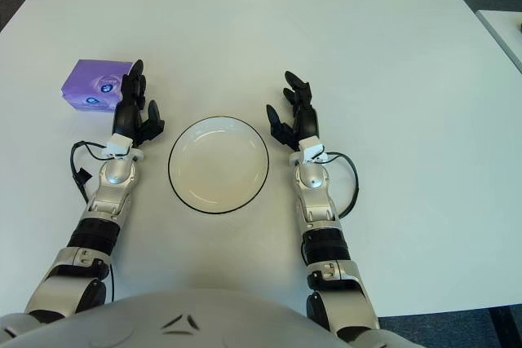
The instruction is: Put the tissue paper into the plate.
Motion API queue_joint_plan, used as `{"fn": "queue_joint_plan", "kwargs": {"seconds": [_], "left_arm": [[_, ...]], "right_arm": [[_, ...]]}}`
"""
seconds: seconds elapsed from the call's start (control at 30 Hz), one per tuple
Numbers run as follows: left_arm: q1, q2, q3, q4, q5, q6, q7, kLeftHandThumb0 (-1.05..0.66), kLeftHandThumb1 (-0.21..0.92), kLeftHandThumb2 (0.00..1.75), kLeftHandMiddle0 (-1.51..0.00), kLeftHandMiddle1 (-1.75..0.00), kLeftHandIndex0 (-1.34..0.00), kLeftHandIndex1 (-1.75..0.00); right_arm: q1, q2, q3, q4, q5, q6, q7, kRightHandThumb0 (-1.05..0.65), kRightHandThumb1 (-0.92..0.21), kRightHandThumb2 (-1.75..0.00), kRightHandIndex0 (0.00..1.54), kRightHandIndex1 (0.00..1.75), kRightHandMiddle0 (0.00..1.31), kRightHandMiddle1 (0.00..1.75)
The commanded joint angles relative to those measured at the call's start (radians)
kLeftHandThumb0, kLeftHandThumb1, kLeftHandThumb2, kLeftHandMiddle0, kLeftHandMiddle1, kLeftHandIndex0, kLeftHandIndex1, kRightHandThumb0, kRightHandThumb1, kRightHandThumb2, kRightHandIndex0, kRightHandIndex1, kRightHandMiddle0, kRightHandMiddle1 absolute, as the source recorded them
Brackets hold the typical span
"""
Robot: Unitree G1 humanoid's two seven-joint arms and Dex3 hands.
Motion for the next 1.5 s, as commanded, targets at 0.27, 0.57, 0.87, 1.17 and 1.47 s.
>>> {"fn": "queue_joint_plan", "kwargs": {"seconds": [0.27,0.57,0.87,1.17,1.47], "left_arm": [[0.127,-0.012,-0.007,0.08,0.015,0.004,0.008,-0.79,0.92,0.88,-0.18,-0.01,0.0,-0.39],[0.135,-0.007,-0.005,0.068,0.011,0.006,0.001,-0.79,0.92,0.88,-0.18,-0.01,0.0,-0.39],[0.2,0.034,-0.007,-0.092,0.023,0.057,-0.034,-0.8,0.92,0.87,-0.17,-0.01,0.0,-0.34],[0.221,0.148,0.005,-0.32,0.072,0.147,-0.132,-0.82,0.92,0.88,-0.15,0.0,0.0,-0.26],[0.25,0.277,0.035,-0.567,0.139,0.265,-0.246,-0.85,0.92,0.87,-0.09,0.0,0.0,-0.22]], "right_arm": [[0.052,0.011,0.001,0.066,0.005,0.052,0.001,-0.58,-0.87,-0.54,0.08,0.67,0.0,0.58],[0.057,0.014,0.006,0.054,-0.001,0.055,-0.002,-0.6,-0.87,-0.53,0.08,0.68,0.0,0.61],[0.059,0.016,0.011,0.056,-0.006,0.056,-0.003,-0.58,-0.87,-0.53,0.07,0.68,0.0,0.59],[0.051,0.022,0.014,0.079,-0.002,0.042,0.0,-0.59,-0.87,-0.53,0.06,0.64,0.0,0.51],[0.035,0.029,0.017,0.113,-0.001,0.027,0.002,-0.63,-0.88,-0.51,0.06,0.61,0.0,0.5]]}}
